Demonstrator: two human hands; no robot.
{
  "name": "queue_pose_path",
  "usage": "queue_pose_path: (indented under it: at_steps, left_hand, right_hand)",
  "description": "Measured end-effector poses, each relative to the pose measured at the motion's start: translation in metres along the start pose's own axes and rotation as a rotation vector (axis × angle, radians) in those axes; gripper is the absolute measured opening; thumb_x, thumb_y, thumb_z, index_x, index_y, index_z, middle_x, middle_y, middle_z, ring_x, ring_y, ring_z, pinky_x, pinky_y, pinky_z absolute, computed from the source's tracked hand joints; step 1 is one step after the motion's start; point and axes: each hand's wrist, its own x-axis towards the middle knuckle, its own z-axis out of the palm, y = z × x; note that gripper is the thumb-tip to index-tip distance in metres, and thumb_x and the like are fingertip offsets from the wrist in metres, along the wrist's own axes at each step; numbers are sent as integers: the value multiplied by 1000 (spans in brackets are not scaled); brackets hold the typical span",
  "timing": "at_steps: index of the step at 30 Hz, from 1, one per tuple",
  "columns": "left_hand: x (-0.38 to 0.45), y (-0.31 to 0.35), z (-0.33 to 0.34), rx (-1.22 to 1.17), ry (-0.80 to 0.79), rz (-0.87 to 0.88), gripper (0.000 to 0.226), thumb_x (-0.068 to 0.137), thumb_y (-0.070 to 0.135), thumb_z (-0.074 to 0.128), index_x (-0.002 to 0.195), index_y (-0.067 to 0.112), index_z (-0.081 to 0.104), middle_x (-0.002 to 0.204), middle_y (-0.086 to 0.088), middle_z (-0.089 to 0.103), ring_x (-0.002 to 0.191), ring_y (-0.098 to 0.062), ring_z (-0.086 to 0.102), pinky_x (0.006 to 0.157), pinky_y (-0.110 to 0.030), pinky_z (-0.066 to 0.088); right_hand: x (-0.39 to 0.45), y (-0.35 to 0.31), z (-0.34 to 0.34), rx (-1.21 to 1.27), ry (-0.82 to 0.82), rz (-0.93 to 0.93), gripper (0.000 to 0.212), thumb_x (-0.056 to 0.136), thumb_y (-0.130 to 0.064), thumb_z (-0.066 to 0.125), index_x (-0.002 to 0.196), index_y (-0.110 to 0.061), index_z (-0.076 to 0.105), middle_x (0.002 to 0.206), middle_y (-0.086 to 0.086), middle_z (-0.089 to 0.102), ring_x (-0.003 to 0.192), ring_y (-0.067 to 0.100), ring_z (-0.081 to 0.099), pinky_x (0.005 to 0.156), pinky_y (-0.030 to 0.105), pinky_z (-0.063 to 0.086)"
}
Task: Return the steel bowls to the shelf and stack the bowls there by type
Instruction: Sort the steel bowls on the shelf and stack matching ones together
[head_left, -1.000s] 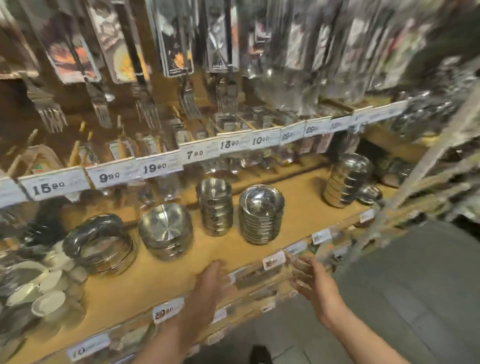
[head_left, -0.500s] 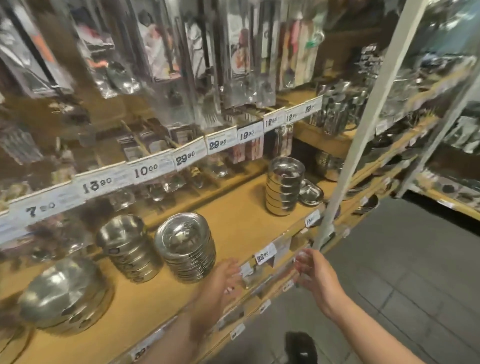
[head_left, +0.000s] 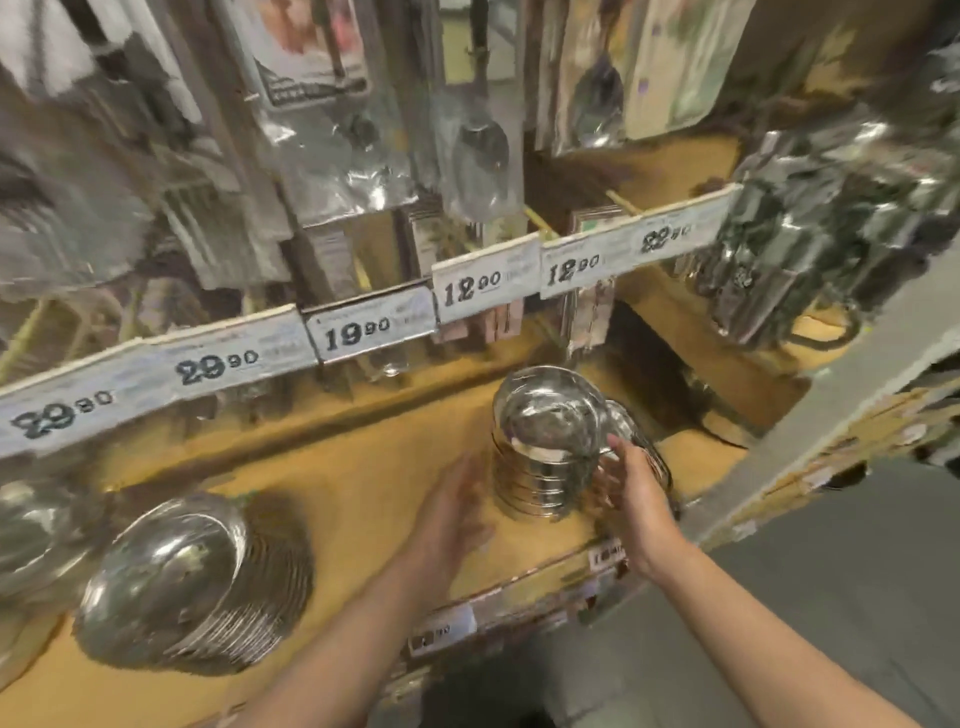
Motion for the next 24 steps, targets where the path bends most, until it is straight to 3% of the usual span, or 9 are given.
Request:
queue_pose_path:
  at_steps: [3, 6, 8, 10, 12, 16, 24]
  left_hand:
    - [12, 7, 13, 41, -37, 14, 44, 102, 56, 37, 123, 29, 66, 135, 4, 65, 121, -18, 57, 87, -41, 46]
    - [24, 8, 19, 42, -28, 10, 40, 102, 57, 37, 111, 39, 72, 115, 11, 75, 110, -17, 62, 84, -45, 42]
    - [29, 7, 22, 35, -41, 7, 39, 103, 56, 35, 106, 46, 73, 111, 14, 75, 110, -16, 65, 84, -45, 47]
    - [30, 5, 23, 0, -47, 6, 39, 103, 56, 34, 109, 47, 72, 114, 14, 75, 110, -15, 67, 75, -40, 56]
    - [29, 4, 25, -43, -56, 4, 38, 103, 55, 36, 107, 47, 73, 113, 14, 75, 106, -11, 70, 63, -34, 59]
    - [24, 2, 21, -91, -48, 10, 38, 103, 55, 36, 101, 48, 74, 108, 15, 76, 93, -4, 74, 58, -30, 58]
    - [-16, -3, -8, -89, -30, 5, 40, 102, 58, 36, 105, 46, 73, 107, 13, 77, 90, -6, 75, 61, -31, 59]
  right_hand:
    - [14, -6, 4, -106, -125, 18, 31, 99, -60, 39, 107, -52, 67, 102, -22, 75, 98, 1, 69, 74, 25, 52]
    - [19, -15, 6, -190, -222, 23, 29, 90, -74, 36, 98, -70, 63, 103, -39, 69, 100, -10, 62, 80, 25, 47]
    - [21, -19, 7, -220, -265, 56, 42, 83, -84, 37, 113, -66, 58, 107, -39, 66, 106, -10, 54, 82, 26, 44]
    - [23, -18, 9, -227, -296, 91, 60, 84, -81, 33, 134, -52, 52, 125, -27, 64, 118, 0, 53, 90, 34, 45]
    - [22, -16, 12, -211, -307, 101, 62, 92, -74, 28, 142, -44, 48, 138, -15, 60, 128, 11, 51, 102, 45, 41]
    - [16, -14, 18, -193, -317, 118, 61, 99, -67, 24, 145, -35, 49, 141, -8, 61, 133, 16, 52, 114, 55, 36]
    - [-28, 1, 33, -214, -334, 71, 71, 81, -81, 39, 138, -42, 54, 137, -10, 63, 132, 19, 53, 107, 61, 41]
